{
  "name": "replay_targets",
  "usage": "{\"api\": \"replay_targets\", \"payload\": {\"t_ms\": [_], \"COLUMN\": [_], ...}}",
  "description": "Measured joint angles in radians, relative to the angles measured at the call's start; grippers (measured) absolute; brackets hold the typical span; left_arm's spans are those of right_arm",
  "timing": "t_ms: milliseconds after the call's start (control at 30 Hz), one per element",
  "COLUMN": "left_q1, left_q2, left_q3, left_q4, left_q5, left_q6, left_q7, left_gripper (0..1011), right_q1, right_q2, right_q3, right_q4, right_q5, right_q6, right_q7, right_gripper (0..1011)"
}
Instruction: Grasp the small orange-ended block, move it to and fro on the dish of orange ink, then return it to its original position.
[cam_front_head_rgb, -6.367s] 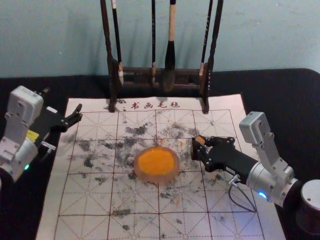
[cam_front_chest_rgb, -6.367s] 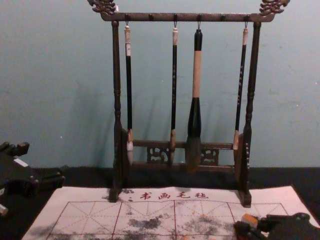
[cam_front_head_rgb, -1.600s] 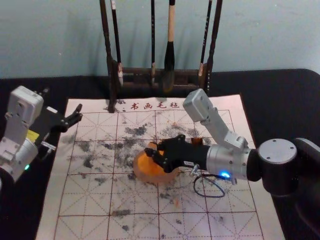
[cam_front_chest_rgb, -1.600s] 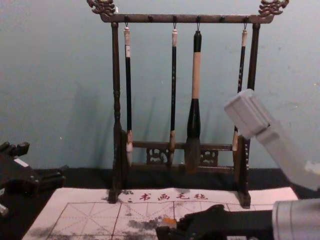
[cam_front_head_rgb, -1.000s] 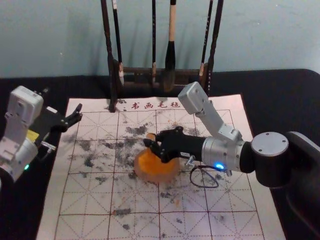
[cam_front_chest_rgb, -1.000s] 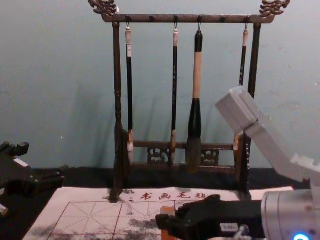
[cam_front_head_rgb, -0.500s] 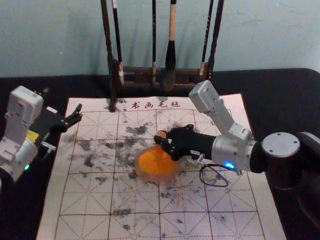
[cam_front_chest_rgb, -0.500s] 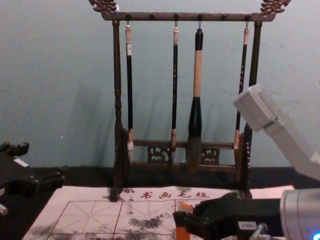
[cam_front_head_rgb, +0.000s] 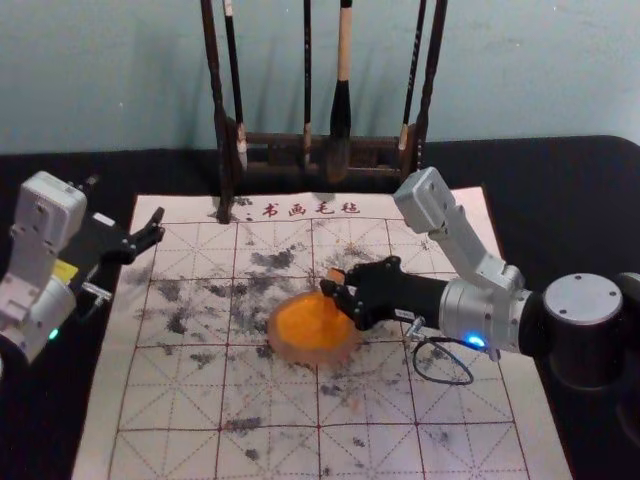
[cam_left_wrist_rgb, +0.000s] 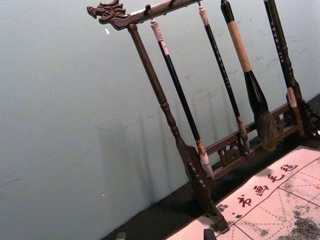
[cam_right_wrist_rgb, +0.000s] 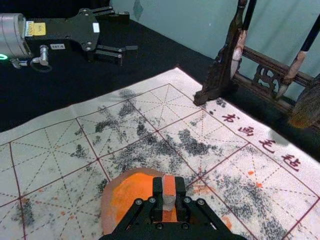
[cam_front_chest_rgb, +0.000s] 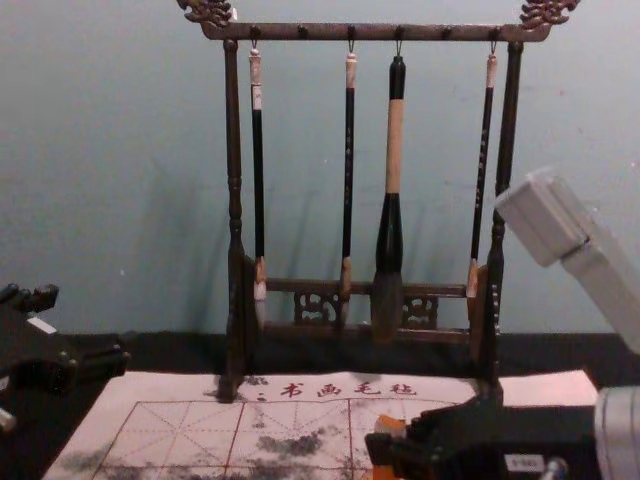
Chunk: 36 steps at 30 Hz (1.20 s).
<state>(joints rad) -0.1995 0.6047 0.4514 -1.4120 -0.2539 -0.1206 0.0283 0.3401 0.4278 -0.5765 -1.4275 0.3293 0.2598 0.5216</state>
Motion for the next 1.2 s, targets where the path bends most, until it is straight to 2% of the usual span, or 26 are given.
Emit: {"api": "replay_targets", "payload": {"t_ms": [300, 667, 1200], "left_q1": [0.0, 0.0, 0.0], "left_q2": [0.0, 0.0, 0.0], "left_q3": [0.0, 0.0, 0.0], "left_q4": [0.0, 0.0, 0.0], "left_q5": [0.0, 0.0, 0.0], "left_q6": [0.0, 0.0, 0.0], "left_q7": [0.0, 0.0, 0.0], "left_gripper": [1001, 1001, 1001], "right_q1": [-0.022, -0.026, 0.021], "right_q2": [0.023, 0.022, -0.034], "right_q3": [-0.002, -0.026, -0.061], "right_q4": [-0.034, -0.052, 0.008], "right_q5": [0.01, 0.018, 0.01], "right_q6": [0.006, 0.008, 0.003], "right_q7": [0.012, 0.028, 0.024], "right_gripper": [108, 108, 108]}}
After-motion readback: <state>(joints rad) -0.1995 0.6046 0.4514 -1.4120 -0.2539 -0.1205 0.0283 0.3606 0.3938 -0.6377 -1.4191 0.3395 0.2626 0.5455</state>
